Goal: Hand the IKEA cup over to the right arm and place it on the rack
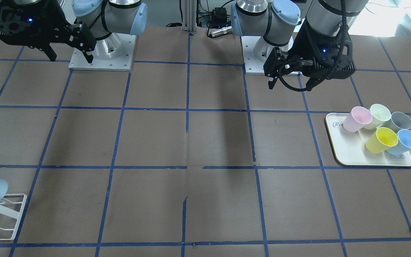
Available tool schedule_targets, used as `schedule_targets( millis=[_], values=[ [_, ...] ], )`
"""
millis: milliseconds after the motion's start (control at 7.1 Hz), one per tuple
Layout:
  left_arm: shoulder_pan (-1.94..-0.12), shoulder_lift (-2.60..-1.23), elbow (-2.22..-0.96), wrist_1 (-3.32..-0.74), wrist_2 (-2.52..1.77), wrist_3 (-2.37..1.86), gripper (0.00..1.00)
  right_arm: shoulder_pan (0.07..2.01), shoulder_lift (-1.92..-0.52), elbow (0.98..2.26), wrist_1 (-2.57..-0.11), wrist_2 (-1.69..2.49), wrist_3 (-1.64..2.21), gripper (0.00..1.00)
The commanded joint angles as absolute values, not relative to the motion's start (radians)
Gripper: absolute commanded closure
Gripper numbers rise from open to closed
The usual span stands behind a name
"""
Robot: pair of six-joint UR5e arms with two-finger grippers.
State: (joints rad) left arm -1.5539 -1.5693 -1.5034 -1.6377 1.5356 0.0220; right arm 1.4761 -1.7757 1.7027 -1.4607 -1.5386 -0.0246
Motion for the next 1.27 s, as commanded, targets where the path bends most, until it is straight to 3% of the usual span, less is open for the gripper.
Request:
schedule_targets(
  millis=[0,1127],
  values=[
    [-1.554,-1.569,-1.503,-1.637,1.536,0.021,0.00,1.522,-1.784,1.695,-1.459,-1.566,0.005,0.00],
    [-1.554,-1.568,-1.505,-1.638,1.536,0.021,0.00,1.522,-1.798,1.712,-1.451,-1.534,0.006,0.00]
  ],
)
